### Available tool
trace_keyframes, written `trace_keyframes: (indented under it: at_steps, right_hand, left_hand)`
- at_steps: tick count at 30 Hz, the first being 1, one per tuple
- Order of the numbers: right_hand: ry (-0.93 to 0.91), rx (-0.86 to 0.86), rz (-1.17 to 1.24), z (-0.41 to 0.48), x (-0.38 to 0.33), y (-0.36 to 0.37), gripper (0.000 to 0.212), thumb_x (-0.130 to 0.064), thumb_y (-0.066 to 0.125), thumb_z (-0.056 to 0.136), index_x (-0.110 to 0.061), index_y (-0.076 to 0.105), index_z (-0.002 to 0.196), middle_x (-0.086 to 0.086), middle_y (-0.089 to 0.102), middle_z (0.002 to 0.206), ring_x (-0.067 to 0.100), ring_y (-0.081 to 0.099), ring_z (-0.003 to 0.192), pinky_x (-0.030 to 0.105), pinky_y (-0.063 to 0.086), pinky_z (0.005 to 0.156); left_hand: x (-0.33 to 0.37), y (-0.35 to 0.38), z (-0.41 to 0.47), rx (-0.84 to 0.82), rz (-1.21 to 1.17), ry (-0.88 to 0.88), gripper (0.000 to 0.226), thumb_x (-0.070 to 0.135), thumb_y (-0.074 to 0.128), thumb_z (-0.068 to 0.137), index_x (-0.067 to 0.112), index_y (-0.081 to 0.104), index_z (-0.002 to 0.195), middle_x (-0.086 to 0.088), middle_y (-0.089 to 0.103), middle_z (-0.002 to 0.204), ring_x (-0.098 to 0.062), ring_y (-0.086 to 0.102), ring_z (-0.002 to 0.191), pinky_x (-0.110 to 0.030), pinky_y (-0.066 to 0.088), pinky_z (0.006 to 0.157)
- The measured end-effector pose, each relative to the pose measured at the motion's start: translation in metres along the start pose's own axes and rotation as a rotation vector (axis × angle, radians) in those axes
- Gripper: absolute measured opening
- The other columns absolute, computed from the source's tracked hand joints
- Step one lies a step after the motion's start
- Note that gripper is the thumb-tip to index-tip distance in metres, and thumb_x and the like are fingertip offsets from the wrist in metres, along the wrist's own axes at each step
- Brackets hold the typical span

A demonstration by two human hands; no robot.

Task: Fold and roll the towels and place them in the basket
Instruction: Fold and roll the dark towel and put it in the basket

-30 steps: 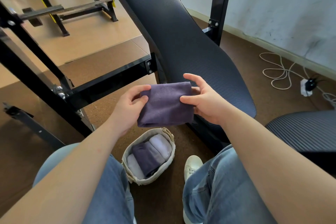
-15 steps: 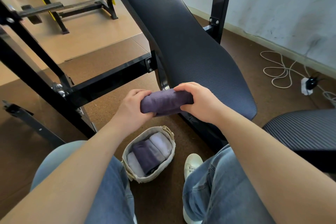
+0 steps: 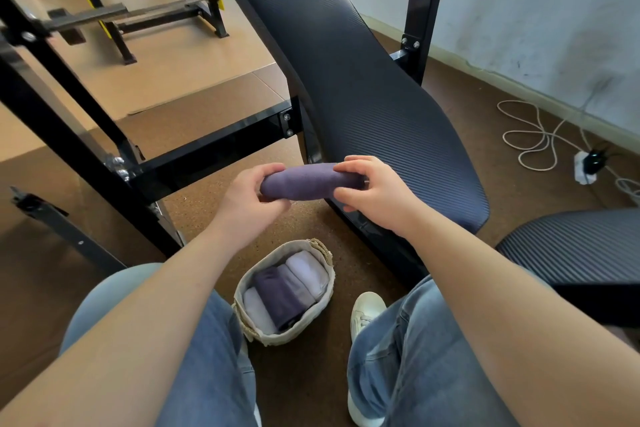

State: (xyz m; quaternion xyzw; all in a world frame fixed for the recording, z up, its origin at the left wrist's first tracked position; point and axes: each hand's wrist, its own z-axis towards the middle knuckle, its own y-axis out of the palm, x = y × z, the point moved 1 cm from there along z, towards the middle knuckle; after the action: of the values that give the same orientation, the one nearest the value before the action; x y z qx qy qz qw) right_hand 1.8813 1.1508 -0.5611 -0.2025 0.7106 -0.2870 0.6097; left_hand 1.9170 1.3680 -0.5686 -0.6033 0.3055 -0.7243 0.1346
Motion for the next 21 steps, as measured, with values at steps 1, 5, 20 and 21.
trace_keyframes:
  at_steps: [1,5,20,21]
  right_hand:
    - [-0.061,0.001,0.138,-0.006,-0.003,0.000,0.035,-0.027,0.065,0.099,-0.022,0.067,0.133,-0.002,0.042,0.154,0.019,0.054,0.128,0.035,0.062,0.088]
    - [0.020,0.093,0.254,-0.009,-0.009,0.011,0.014,-0.030,0.060,0.103,-0.039,0.069,0.098,0.002,0.034,0.161,0.027,0.057,0.129,0.034,0.064,0.079]
    - [0.194,-0.411,0.503,0.003,-0.017,0.018,0.030,-0.037,0.075,0.092,-0.016,0.065,0.110,0.006,0.075,0.106,0.022,0.075,0.097,0.042,0.063,0.085]
    - [0.181,-0.425,0.437,0.007,-0.020,0.020,0.033,-0.040,0.076,0.091,-0.016,0.064,0.110,0.005,0.075,0.105,0.020,0.075,0.096,0.040,0.063,0.083]
  left_hand:
    - [0.001,0.000,-0.003,-0.001,-0.072,-0.023,0.053,0.021,0.074,0.092,0.025,0.055,0.141,0.004,0.055,0.132,-0.015,0.061,0.113,-0.035,0.061,0.088]
    - [0.003,-0.004,-0.007,0.136,-0.359,-0.165,0.028,0.028,0.064,0.100,0.022,0.068,0.128,0.002,0.058,0.130,-0.020,0.061,0.118,-0.039,0.063,0.085]
    - [-0.009,-0.032,-0.010,0.108,-0.725,-0.304,0.028,0.001,0.057,0.100,0.015,0.072,0.119,-0.002,0.065,0.125,-0.019,0.061,0.117,-0.041,0.058,0.093]
    - [-0.011,-0.031,-0.009,0.092,-0.728,-0.305,0.027,0.001,0.057,0.100,0.015,0.073,0.117,-0.004,0.066,0.126,-0.021,0.061,0.118,-0.043,0.058,0.095]
